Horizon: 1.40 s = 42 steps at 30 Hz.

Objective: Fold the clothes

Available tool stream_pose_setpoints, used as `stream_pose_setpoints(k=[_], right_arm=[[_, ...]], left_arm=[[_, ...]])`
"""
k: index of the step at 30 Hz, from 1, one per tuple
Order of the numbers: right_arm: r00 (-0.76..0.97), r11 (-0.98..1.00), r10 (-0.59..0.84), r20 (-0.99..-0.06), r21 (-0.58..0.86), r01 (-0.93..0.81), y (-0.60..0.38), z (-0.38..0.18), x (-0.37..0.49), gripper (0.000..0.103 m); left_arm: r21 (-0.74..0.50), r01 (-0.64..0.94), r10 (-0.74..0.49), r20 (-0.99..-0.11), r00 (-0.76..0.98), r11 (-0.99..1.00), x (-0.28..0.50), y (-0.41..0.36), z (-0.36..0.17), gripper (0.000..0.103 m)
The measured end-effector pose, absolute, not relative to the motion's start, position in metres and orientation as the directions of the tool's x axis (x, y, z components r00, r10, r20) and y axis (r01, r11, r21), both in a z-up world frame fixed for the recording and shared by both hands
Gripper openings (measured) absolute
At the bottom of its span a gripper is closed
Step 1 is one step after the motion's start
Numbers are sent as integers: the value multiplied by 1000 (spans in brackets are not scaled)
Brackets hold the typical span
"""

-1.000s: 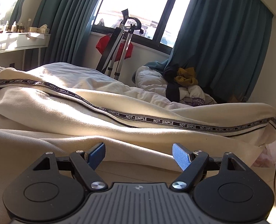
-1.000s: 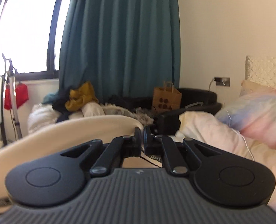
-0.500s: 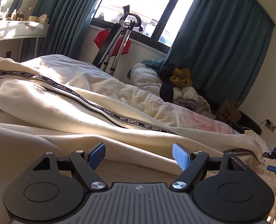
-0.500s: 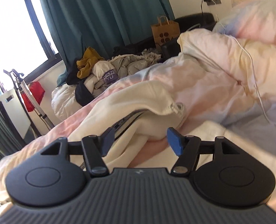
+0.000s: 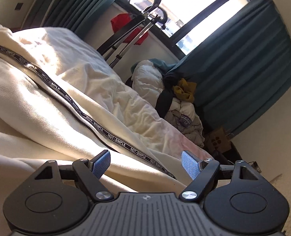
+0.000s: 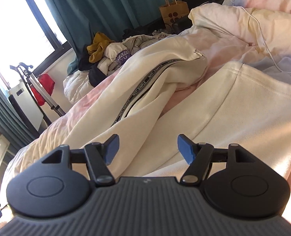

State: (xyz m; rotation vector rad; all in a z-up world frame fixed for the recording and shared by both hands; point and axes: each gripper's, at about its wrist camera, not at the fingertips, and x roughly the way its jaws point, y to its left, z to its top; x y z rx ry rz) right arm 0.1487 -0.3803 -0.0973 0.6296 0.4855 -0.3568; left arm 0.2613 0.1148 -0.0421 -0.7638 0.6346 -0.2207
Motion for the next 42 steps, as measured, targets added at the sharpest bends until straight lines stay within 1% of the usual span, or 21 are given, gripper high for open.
stream_pose_setpoints(k=[3,6,11,13,14,15,16,18,19,20,21,26,32,34,35,36,37,39,40,41,42], right_arm=[[825,744,-156,-543,485,460,-386,-104,153,69],[815,703,-131,-565,526,478,-395,-115,158,69],[804,641,-98,-587,581,502,-406,-131,170,69],[803,637,-88,-590,587,501,-407,-134,174,68],[802,638,-87,-591,585,500,-406,-135,176,68],[802,639,-86,-592,584,500,-405,-136,177,68],[801,638,-86,-592,585,500,-405,-136,178,68],[803,632,-81,-590,593,499,-406,-135,177,68],[805,627,-78,-589,598,499,-406,-135,176,68],[805,623,-76,-588,603,499,-407,-135,176,68],[806,618,-74,-587,608,498,-407,-135,175,68],[808,618,-66,-586,612,494,-407,-133,172,68],[809,618,-55,-585,617,487,-407,-133,172,68],[811,616,-48,-583,621,484,-407,-133,172,68],[811,616,-46,-583,622,482,-407,-132,172,68],[811,617,-44,-583,623,481,-408,-132,172,68],[811,618,-42,-583,623,480,-408,-132,172,68],[811,622,-40,-584,620,478,-407,-134,172,69],[810,625,-41,-585,618,477,-406,-134,173,69],[810,628,-42,-585,615,477,-406,-134,173,69],[809,631,-43,-586,612,477,-405,-135,173,69]], left_arm=[[-691,-139,-395,-553,734,709,315,110,-55,77],[-634,-233,-371,-669,644,737,352,101,-70,77],[-535,-346,-287,-777,561,771,389,88,-82,78],[-478,-383,-239,-817,525,791,402,81,-84,76],[-439,-397,-206,-837,507,806,407,77,-85,68],[-407,-407,-177,-850,496,818,410,73,-86,57],[-377,-415,-149,-861,487,828,413,70,-87,54],[-325,-417,-102,-875,474,849,417,64,-88,40],[-305,-409,-87,-878,472,860,419,61,-88,35],[-294,-413,-75,-880,470,862,419,62,-88,3],[-286,-419,-65,-881,468,862,419,63,-88,0],[-310,-363,-70,-836,544,879,403,74,-65,0],[-446,-271,-196,-755,626,853,360,113,-32,1],[-463,-261,-207,-739,641,847,344,135,-25,3],[-471,-257,-211,-732,648,844,336,146,-21,7],[-466,-264,-198,-730,654,845,329,158,-17,16],[-454,-278,-173,-728,664,846,320,175,-12,20],[-436,-300,-122,-713,691,849,307,208,-2,34],[-427,-314,-96,-705,702,848,302,225,2,38],[-419,-328,-69,-698,713,847,298,242,5,45],[-410,-343,-42,-690,722,845,294,260,9,49]])
